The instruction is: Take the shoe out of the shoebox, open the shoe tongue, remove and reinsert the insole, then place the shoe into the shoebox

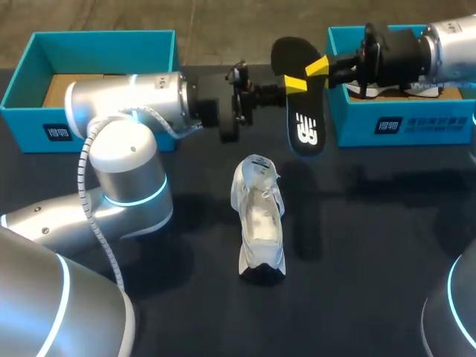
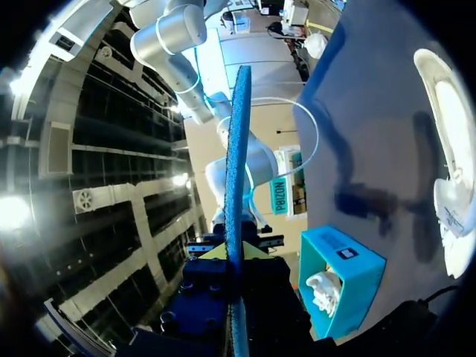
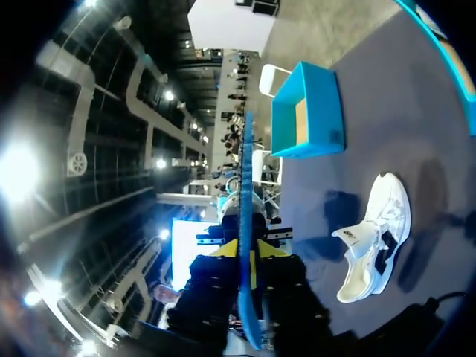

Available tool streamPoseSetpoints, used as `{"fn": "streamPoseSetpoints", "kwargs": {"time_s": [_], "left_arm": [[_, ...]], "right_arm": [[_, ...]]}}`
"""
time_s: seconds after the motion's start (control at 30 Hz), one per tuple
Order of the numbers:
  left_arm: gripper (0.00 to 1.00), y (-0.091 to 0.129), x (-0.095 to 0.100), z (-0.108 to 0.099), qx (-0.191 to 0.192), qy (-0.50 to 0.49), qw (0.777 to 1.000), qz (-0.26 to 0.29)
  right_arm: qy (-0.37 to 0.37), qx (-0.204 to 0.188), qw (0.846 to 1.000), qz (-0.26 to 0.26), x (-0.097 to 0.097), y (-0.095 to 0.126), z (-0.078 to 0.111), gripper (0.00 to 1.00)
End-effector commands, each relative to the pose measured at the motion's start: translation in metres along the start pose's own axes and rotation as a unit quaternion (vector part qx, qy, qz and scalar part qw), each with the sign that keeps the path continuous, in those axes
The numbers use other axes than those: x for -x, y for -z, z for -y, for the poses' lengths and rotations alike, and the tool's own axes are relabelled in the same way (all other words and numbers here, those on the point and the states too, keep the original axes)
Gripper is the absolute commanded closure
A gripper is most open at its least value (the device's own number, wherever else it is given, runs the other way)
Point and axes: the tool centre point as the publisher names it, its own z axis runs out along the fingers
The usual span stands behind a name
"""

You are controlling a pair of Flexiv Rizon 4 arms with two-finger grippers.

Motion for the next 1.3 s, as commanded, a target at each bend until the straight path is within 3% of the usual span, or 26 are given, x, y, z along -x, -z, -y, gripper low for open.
{"fn": "streamPoseSetpoints", "kwargs": {"time_s": [0.03, 0.47, 0.67, 0.8, 1.3], "left_arm": [[1.00, 0.001, 0.003, 0.005, 0.002, 0.014, 1.000, -0.001], [1.00, 0.022, 0.001, 0.040, 0.011, 0.100, 0.995, -0.010], [1.00, 0.031, 0.002, 0.057, 0.018, 0.134, 0.991, -0.010], [1.00, 0.035, 0.001, 0.069, 0.020, 0.166, 0.986, -0.006], [1.00, 0.035, 0.001, 0.069, 0.020, 0.166, 0.986, -0.006]], "right_arm": [[0.012, 0.003, 1.000, 0.016, 0.004, 0.007, 0.008, 0.00], [0.114, 0.005, 0.991, 0.072, 0.025, 0.045, 0.015, 0.00], [0.235, 0.015, 0.964, 0.127, 0.031, 0.060, 0.018, 0.00], [0.235, 0.015, 0.964, 0.127, 0.031, 0.060, 0.018, 0.00], [0.235, 0.015, 0.964, 0.127, 0.031, 0.060, 0.018, 0.00]]}}
